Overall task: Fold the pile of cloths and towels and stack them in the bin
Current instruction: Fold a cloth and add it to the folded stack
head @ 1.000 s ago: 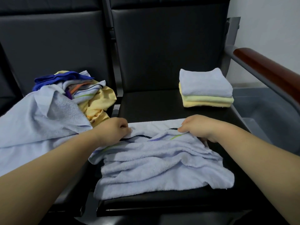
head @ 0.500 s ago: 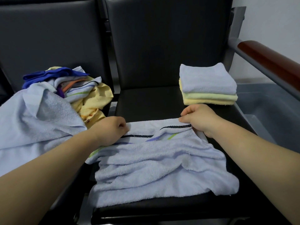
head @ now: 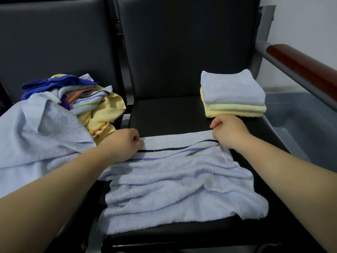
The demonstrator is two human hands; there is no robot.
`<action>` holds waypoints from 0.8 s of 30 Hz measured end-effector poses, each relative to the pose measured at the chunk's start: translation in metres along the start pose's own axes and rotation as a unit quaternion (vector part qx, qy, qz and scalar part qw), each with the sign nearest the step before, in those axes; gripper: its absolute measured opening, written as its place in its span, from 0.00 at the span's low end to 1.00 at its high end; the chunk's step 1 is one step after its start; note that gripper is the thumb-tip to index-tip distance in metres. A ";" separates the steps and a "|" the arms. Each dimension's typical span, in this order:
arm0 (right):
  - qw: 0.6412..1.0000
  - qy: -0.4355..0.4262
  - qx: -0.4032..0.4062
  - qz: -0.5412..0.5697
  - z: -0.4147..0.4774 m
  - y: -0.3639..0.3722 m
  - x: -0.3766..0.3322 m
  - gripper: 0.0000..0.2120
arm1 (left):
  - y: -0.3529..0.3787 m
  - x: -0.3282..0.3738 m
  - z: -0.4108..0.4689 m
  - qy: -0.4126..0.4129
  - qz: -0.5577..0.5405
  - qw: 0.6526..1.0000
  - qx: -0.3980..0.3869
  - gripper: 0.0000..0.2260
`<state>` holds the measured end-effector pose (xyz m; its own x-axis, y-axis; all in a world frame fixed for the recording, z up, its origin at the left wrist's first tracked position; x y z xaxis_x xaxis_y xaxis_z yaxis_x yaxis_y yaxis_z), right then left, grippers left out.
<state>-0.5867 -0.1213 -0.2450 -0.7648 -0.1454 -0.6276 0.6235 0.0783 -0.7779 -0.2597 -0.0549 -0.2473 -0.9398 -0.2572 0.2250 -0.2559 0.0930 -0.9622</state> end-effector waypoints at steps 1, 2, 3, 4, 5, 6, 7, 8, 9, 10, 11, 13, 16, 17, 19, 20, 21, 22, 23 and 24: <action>1.000 0.000 0.001 -0.008 0.000 -0.001 0.002 0.15 | 0.000 0.001 0.000 -0.001 0.004 1.000 -0.010 0.10; 1.000 0.000 0.002 -0.016 0.001 -0.001 0.004 0.14 | 0.001 0.001 0.000 0.001 0.010 1.000 -0.019 0.10; 1.000 -0.002 0.003 -0.026 0.002 0.000 0.005 0.12 | 0.001 0.002 0.000 0.003 0.015 1.000 -0.026 0.10; 0.999 -0.006 0.004 -0.037 0.002 0.000 0.005 0.10 | 0.001 0.003 0.000 0.003 0.018 0.999 -0.029 0.10; 0.999 -0.011 0.005 -0.049 0.003 0.002 0.005 0.09 | 0.002 0.002 0.000 0.000 0.019 0.999 -0.028 0.10; 0.998 -0.015 0.005 -0.061 0.004 0.002 0.005 0.07 | 0.002 0.002 0.001 -0.002 0.019 1.000 -0.025 0.10; 0.997 -0.019 0.005 -0.072 0.004 0.003 0.004 0.07 | 0.002 0.001 0.002 -0.004 0.021 1.000 -0.022 0.10; 0.997 -0.021 0.005 -0.080 0.004 0.004 0.004 0.06 | 0.003 0.000 0.003 -0.006 0.022 1.000 -0.020 0.10; 0.996 -0.022 0.006 -0.086 0.005 0.004 0.005 0.06 | 0.003 0.000 0.004 -0.007 0.023 1.000 -0.020 0.10; 0.996 -0.022 0.007 -0.088 0.005 0.004 0.005 0.05 | 0.003 -0.001 0.005 -0.008 0.022 1.000 -0.020 0.10; 0.996 -0.020 0.009 -0.088 0.005 0.004 0.006 0.05 | 0.004 -0.001 0.005 -0.009 0.021 1.000 -0.020 0.10; 0.996 -0.018 0.012 -0.088 0.005 0.004 0.007 0.05 | 0.004 -0.001 0.007 -0.013 0.019 1.000 -0.017 0.11; 0.995 -0.012 0.001 -0.099 0.006 0.005 0.005 0.04 | 0.004 0.000 0.009 -0.022 0.015 1.000 -0.010 0.09; 0.994 -0.012 -0.011 -0.108 0.006 0.006 0.003 0.05 | 0.004 -0.001 0.010 -0.026 0.010 1.000 -0.003 0.08; 0.990 -0.016 -0.037 -0.133 0.005 0.009 -0.002 0.07 | 0.001 -0.003 0.013 -0.033 0.000 0.999 0.002 0.05; 0.988 -0.015 -0.048 -0.145 0.005 0.010 -0.004 0.08 | 0.000 -0.004 0.015 -0.037 0.003 0.999 -0.005 0.06; 0.986 -0.009 -0.056 -0.155 0.005 0.011 -0.005 0.08 | -0.001 -0.006 0.017 -0.038 0.014 0.999 -0.016 0.07; 0.984 -0.001 -0.064 -0.164 0.006 0.011 -0.005 0.09 | -0.001 -0.008 0.019 -0.039 0.029 0.998 -0.028 0.09; 0.982 0.007 -0.071 -0.173 0.006 0.012 -0.005 0.09 | -0.002 -0.009 0.020 -0.036 0.046 0.998 -0.037 0.10; 0.980 0.011 -0.077 -0.182 0.006 0.013 -0.005 0.09 | -0.003 -0.009 0.020 -0.029 0.060 0.997 -0.040 0.11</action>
<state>-0.5738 -0.1255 -0.2523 -0.9363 -0.1695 -0.3076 0.2787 0.1742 -0.9444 -0.2457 -0.0716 -0.2495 -0.9504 -0.2952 0.0979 -0.1625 0.2029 -0.9656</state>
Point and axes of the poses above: each hand's wrist, its own z-axis towards the middle knuckle, its own y-axis out of the palm, x = y × z, the point moved 6 cm from there along z, towards the middle knuckle, and after that the axes turned 11 degrees about -y, right-handed, at the moved point
